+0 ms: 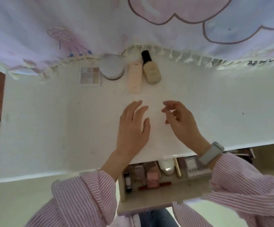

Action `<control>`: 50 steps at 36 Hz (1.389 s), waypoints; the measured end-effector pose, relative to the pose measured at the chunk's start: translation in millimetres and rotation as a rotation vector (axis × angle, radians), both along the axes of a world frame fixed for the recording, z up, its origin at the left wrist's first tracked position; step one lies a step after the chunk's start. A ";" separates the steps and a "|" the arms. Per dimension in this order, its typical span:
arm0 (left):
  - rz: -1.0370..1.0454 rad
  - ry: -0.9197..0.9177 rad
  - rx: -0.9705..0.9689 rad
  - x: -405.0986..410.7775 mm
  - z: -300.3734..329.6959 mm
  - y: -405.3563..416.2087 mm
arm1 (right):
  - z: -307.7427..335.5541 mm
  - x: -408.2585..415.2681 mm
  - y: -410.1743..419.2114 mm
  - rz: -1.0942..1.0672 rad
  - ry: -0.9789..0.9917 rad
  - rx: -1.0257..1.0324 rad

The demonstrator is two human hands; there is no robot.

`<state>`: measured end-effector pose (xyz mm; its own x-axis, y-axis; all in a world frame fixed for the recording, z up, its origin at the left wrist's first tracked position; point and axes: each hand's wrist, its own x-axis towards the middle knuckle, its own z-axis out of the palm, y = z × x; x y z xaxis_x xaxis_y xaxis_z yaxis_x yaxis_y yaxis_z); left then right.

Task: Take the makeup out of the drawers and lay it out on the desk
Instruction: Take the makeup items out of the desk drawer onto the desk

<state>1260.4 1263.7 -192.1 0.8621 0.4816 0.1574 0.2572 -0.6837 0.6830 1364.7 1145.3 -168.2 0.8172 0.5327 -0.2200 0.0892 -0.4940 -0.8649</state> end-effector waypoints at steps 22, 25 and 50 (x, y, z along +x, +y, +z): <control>-0.221 1.004 0.016 -101.9 -105.6 -92.0 | -119.1 -108.1 -87.8 0.200 -0.117 -1.022; -0.211 1.030 0.027 -101.3 -107.3 -92.0 | -131.2 -113.3 -89.9 0.203 -0.219 -1.128; -0.193 0.862 -0.229 -90.9 -107.5 -92.1 | -139.1 -94.7 -92.9 0.103 0.399 -0.648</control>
